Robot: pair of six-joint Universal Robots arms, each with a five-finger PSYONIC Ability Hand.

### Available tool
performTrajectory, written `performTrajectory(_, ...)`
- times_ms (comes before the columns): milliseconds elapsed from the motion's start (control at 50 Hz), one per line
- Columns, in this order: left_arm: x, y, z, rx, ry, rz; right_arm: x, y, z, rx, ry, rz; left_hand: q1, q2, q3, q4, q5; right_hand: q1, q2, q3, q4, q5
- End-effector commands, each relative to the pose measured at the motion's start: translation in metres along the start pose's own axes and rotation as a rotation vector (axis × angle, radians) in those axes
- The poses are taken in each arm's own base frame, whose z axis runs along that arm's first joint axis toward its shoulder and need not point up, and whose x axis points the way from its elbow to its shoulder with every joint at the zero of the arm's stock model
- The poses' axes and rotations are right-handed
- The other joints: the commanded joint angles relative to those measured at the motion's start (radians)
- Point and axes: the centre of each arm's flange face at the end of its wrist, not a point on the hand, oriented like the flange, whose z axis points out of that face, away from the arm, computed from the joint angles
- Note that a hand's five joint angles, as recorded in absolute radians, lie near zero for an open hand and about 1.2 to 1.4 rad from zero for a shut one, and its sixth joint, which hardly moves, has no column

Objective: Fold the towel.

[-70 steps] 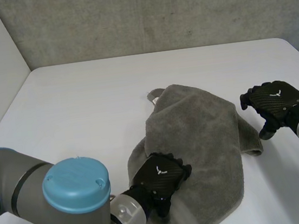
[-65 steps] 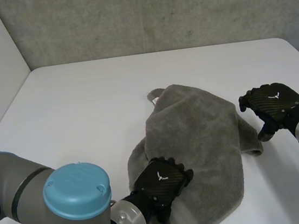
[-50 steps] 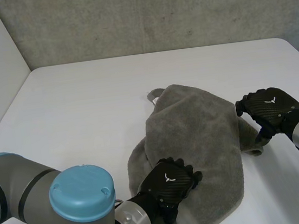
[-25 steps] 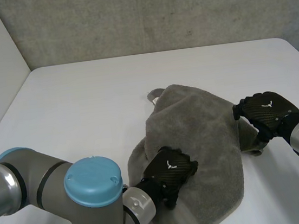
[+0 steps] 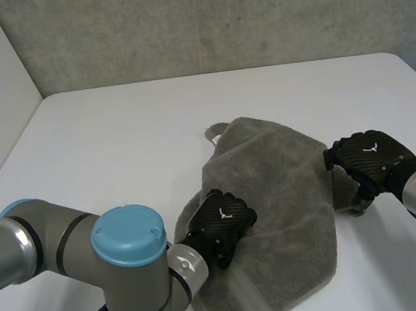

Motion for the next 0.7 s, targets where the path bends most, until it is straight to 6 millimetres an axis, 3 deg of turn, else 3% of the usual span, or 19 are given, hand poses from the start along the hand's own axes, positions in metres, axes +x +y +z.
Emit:
performTrajectory(20,0.000,0.000,0.000,0.000,0.002,0.000,0.001,0.001,0.001,-0.003,0.003,-0.009,0.047,0.043,0.043,0.049,-0.125,-0.028,-0.040,-0.033,-0.034,-0.009)
performTrajectory(60,0.000,0.000,0.000,-0.002,0.001,0.000,0.001,0.001,0.001,-0.005,0.005,-0.023,0.400,0.397,0.397,0.402,0.228,-0.028,-0.040,-0.033,-0.034,-0.009)
performTrajectory(180,-0.011,-0.007,0.005,0.017,-0.043,0.002,0.001,0.004,0.002,-0.016,0.001,-0.028,0.431,0.428,0.427,0.433,0.259,-0.028,-0.040,-0.033,-0.034,-0.009)
performTrajectory(220,-0.034,-0.012,0.012,0.033,-0.116,0.003,0.000,0.004,0.002,-0.013,-0.003,-0.030,0.431,0.428,0.427,0.433,0.259,-0.028,-0.040,-0.033,-0.034,-0.009)
performTrajectory(240,-0.034,-0.012,0.012,0.033,-0.116,0.003,0.000,0.004,0.002,-0.013,-0.003,-0.030,0.431,0.428,0.427,0.433,0.259,-0.028,-0.040,-0.033,-0.034,-0.009)
performTrajectory(280,-0.072,-0.015,0.021,0.045,-0.216,0.010,0.000,0.004,0.002,-0.014,-0.001,-0.030,0.431,0.428,0.427,0.433,0.259,-0.028,-0.040,-0.033,-0.034,-0.009)
performTrajectory(300,-0.072,-0.015,0.021,0.045,-0.217,0.010,0.000,0.004,0.002,-0.014,-0.001,-0.030,0.431,0.428,0.427,0.433,0.259,-0.028,-0.040,-0.033,-0.034,-0.009)
performTrajectory(320,-0.093,-0.014,0.026,0.045,-0.265,0.025,-0.001,0.004,0.002,-0.014,-0.003,-0.030,0.431,0.428,0.427,0.433,0.259,-0.028,-0.040,-0.033,-0.034,-0.009)
performTrajectory(340,-0.093,-0.014,0.026,0.045,-0.265,0.025,-0.001,0.004,0.002,-0.014,-0.003,-0.030,0.431,0.428,0.427,0.433,0.259,-0.028,-0.040,-0.033,-0.034,-0.009)
performTrajectory(380,-0.130,-0.005,0.033,0.022,-0.343,0.068,-0.001,0.004,0.002,-0.014,-0.003,-0.030,0.431,0.428,0.427,0.433,0.259,-0.028,-0.040,-0.033,-0.034,-0.009)
performTrajectory(400,-0.137,-0.001,0.036,0.015,-0.354,0.090,-0.001,0.004,0.002,-0.016,-0.004,-0.029,0.431,0.428,0.427,0.433,0.259,-0.028,-0.040,-0.033,-0.034,-0.009)
performTrajectory(480,-0.148,0.011,0.044,-0.008,-0.370,0.120,-0.002,0.006,0.003,-0.018,-0.005,-0.029,0.431,0.428,0.427,0.433,0.259,-0.028,-0.040,-0.033,-0.034,-0.009)
performTrajectory(700,-0.149,0.031,0.049,-0.049,-0.365,0.112,-0.020,0.016,0.011,-0.029,-0.052,-0.036,0.431,0.428,0.427,0.433,0.259,-0.042,-0.054,-0.048,-0.049,-0.024)
